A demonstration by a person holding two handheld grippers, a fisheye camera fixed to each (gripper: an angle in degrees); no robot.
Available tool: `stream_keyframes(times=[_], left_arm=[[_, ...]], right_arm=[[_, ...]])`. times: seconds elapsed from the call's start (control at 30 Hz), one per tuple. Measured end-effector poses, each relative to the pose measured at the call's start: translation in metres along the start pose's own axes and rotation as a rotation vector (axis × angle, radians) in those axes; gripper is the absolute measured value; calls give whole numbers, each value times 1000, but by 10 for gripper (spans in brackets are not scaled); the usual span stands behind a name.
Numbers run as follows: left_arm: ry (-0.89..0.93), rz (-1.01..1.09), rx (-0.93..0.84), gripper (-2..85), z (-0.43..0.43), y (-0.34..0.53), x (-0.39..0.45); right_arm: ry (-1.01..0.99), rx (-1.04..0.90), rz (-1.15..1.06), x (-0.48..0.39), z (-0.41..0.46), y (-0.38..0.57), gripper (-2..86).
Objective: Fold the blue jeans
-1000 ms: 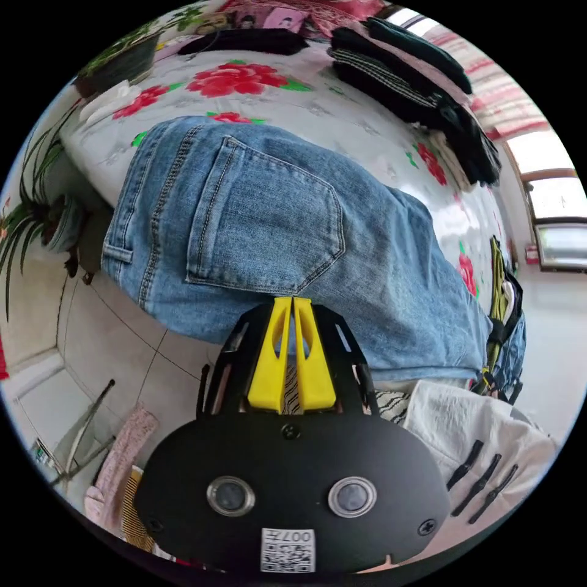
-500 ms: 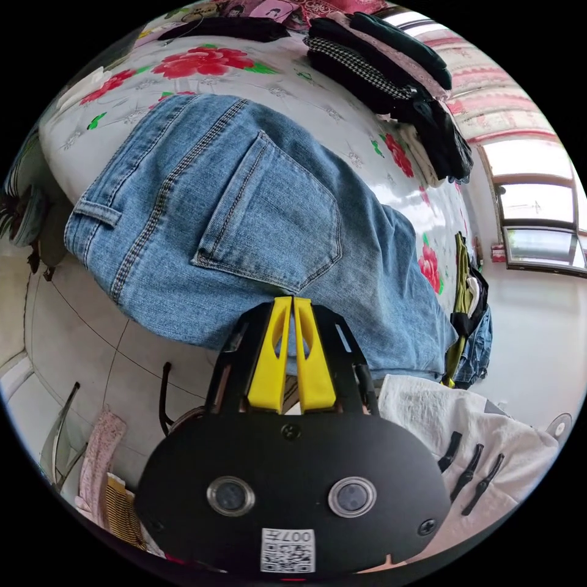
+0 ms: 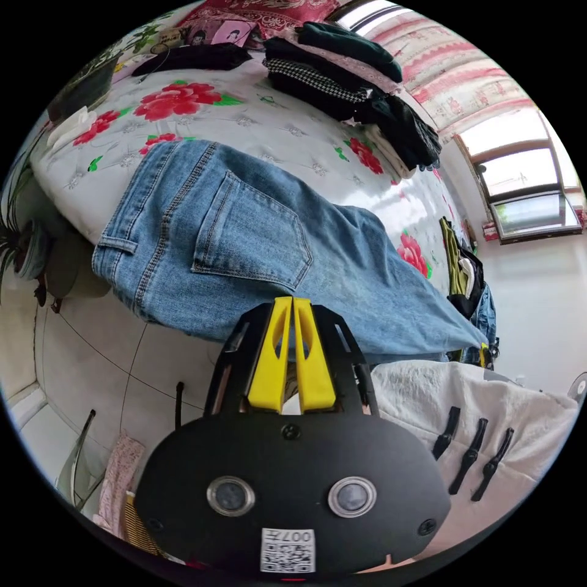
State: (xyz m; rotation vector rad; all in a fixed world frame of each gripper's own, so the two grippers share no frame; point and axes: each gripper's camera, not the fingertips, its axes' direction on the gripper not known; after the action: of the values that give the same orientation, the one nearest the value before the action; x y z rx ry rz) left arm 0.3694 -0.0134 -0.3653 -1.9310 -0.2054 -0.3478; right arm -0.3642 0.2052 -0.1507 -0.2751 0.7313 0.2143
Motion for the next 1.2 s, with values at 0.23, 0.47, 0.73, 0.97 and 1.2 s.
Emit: stream_keyframes(times=[0.23, 0.47, 0.73, 0.97, 1.2], left_arm=[[59, -77, -7, -10, 13, 29, -29], [98, -50, 35, -7, 2, 45, -40], [135, -233, 138, 58, -14, 69, -91], [249, -458, 198, 107, -11, 65, -146], [321, -472, 215, 114, -20, 69, -161]], right_arm=[[63, -252, 425, 111, 52, 68, 0], [113, -266, 385, 108, 65, 63, 9], [233, -196, 492, 115, 55, 91, 81], [29, -74, 585, 140, 76, 122, 74], [-134, 7, 495, 98, 108, 86, 18]])
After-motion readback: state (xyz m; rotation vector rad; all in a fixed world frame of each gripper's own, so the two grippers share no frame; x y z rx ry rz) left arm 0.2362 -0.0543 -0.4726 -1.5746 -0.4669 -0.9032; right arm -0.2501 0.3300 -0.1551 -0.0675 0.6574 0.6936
